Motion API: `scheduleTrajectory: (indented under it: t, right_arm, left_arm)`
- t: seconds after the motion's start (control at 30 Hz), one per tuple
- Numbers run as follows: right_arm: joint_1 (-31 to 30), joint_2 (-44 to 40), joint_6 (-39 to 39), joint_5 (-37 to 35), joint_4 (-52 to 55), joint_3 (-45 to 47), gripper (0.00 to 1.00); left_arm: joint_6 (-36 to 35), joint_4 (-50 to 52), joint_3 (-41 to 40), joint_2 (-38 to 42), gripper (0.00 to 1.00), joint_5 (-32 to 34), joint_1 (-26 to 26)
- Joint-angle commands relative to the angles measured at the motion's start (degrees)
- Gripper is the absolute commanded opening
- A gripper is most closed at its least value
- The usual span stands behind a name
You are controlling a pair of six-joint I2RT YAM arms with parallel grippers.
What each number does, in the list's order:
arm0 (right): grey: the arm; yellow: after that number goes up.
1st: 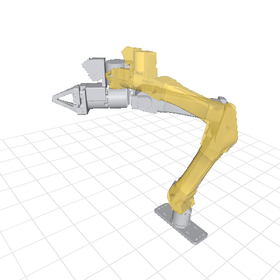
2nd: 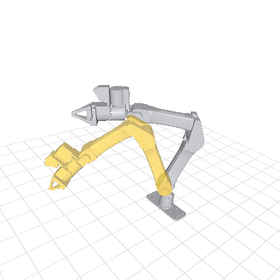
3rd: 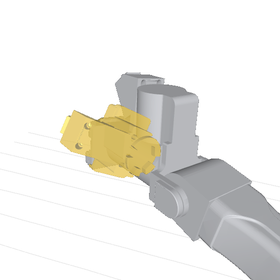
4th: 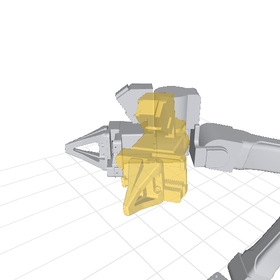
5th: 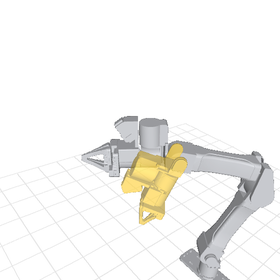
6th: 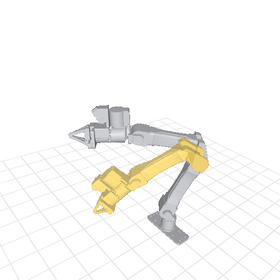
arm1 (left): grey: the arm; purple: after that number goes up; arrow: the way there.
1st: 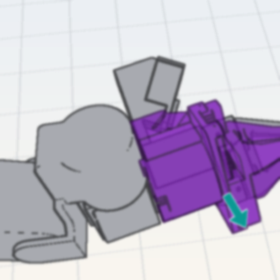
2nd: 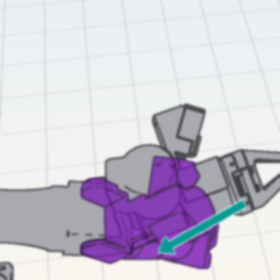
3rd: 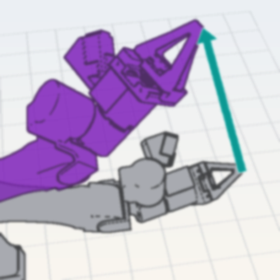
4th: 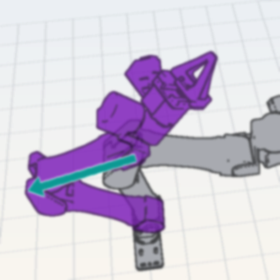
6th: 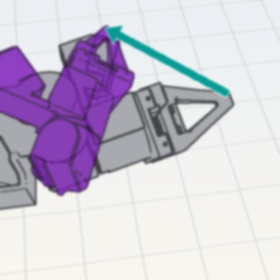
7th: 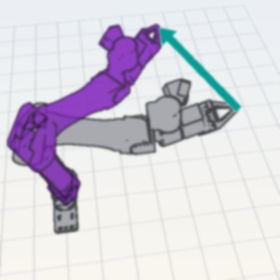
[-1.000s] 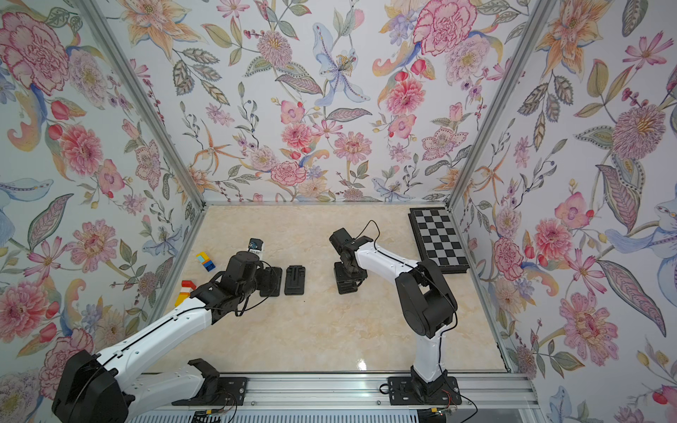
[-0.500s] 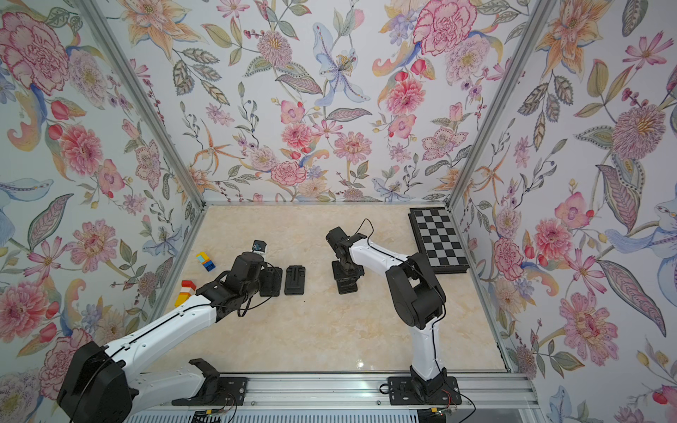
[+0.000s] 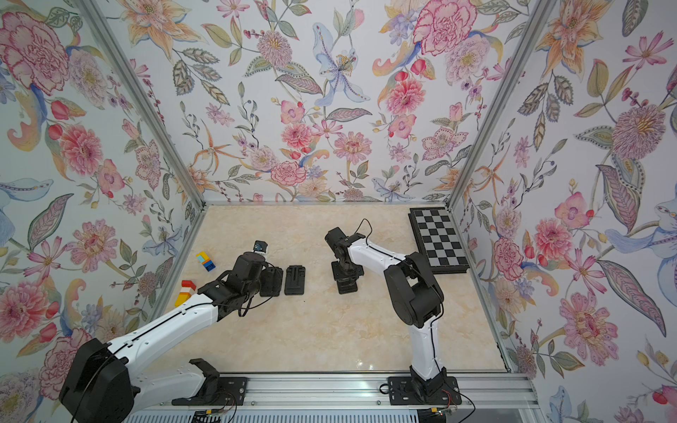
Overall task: Open the phone stand
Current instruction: Pick up the phone stand at the center of the board, then open the phone stand.
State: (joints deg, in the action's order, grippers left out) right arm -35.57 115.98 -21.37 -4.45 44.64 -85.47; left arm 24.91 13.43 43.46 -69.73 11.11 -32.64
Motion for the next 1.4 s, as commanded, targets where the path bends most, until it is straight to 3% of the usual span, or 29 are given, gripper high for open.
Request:
scheduleTrajectory:
  t: [0.0,0.13,0.43,0.87,1.13,1.37]
  right_arm:
    - [1.13,0.26,2.33,0.19,2.03,-2.48,0.04]
    - [3.82,-0.91,4.38,6.09,1.75,-5.06,0.0]
    - [13.33,0.39,5.55,29.9,-1.97,-11.85,0.0]
    - [20.39,7.56,3.53,53.98,-10.07,-22.79,0.0]
    - [22.48,11.75,-12.85,66.31,-32.62,-22.19,0.0]
    - [22.74,15.12,-30.12,67.49,-53.93,-21.45,0.0]
  left_arm:
    - [-0.25,0.72,3.53,-1.34,0.98,-0.38,-0.62]
    - [-0.99,0.35,8.44,-4.24,0.98,-2.96,-0.14]
    - [-0.48,-1.93,20.66,-15.49,0.98,-16.36,5.35]
    - [6.23,-18.56,25.15,-27.29,0.97,-41.41,15.5]
    - [19.26,-35.34,27.03,-35.32,0.95,-51.52,17.22]
    - [34.32,-53.77,25.9,-40.49,0.95,-53.6,18.01]
